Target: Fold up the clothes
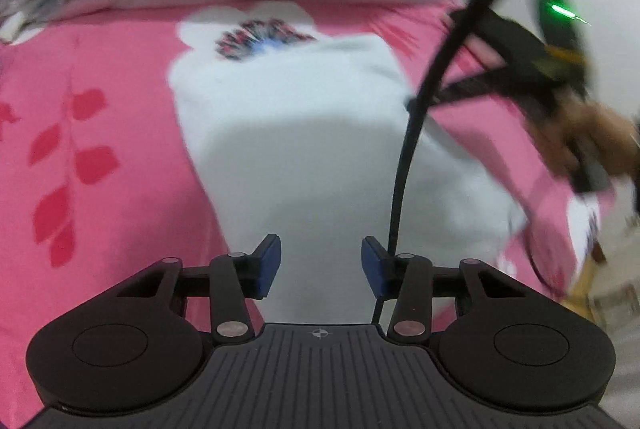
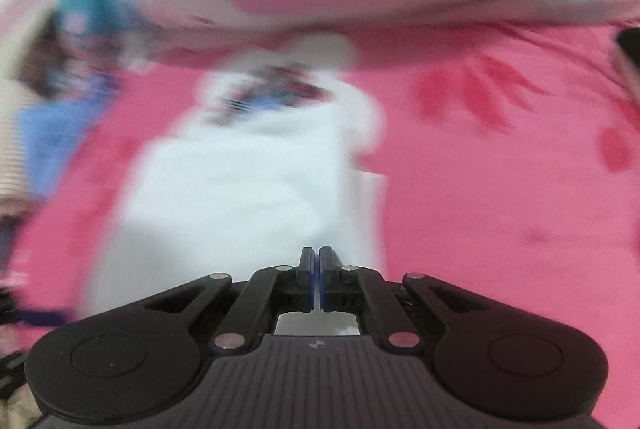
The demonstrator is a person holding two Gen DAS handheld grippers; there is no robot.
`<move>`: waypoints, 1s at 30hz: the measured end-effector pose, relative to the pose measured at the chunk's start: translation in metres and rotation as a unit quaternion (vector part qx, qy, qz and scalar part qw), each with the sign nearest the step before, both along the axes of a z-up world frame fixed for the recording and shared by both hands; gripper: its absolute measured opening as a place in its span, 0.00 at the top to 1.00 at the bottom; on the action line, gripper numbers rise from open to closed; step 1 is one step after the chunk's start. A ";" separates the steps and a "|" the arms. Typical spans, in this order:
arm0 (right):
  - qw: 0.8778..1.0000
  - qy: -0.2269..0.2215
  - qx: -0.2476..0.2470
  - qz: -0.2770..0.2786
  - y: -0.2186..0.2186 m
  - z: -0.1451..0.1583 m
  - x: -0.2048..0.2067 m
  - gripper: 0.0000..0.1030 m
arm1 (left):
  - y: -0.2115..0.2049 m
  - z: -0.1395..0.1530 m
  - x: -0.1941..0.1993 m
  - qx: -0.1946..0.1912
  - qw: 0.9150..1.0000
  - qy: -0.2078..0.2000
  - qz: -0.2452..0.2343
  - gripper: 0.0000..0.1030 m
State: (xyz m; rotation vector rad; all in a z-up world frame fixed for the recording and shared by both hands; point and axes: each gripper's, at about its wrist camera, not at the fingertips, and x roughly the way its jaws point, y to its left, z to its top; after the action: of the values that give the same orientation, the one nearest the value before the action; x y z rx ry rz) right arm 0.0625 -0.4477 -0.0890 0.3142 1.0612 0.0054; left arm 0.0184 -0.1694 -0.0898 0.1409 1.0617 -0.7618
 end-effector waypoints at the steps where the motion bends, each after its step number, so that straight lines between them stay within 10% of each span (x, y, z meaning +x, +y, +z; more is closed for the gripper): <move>1: 1.000 0.013 -0.007 -0.024 -0.010 -0.002 -0.001 0.99 | 0.000 -0.004 -0.003 0.000 1.000 0.003 -0.010 0.58; 5: 0.999 -0.006 -0.011 -0.038 -0.024 0.026 -0.031 0.98 | 0.004 -0.016 -0.013 -0.012 1.000 0.016 -0.019 0.60; 12: 0.980 0.039 -0.073 0.182 0.063 0.023 -0.076 1.00 | 0.005 -0.031 -0.019 -0.023 0.999 0.030 -0.035 0.60; 30: 0.970 0.111 -0.135 0.166 0.039 0.012 -0.114 1.00 | 0.007 -0.037 -0.019 -0.024 0.996 0.050 -0.065 0.61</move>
State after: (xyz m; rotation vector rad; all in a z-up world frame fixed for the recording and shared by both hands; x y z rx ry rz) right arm -0.0516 -0.4088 -0.0769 -0.1145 1.3117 0.1275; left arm -0.0003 -0.1625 -0.1265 0.1317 1.1369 -0.9185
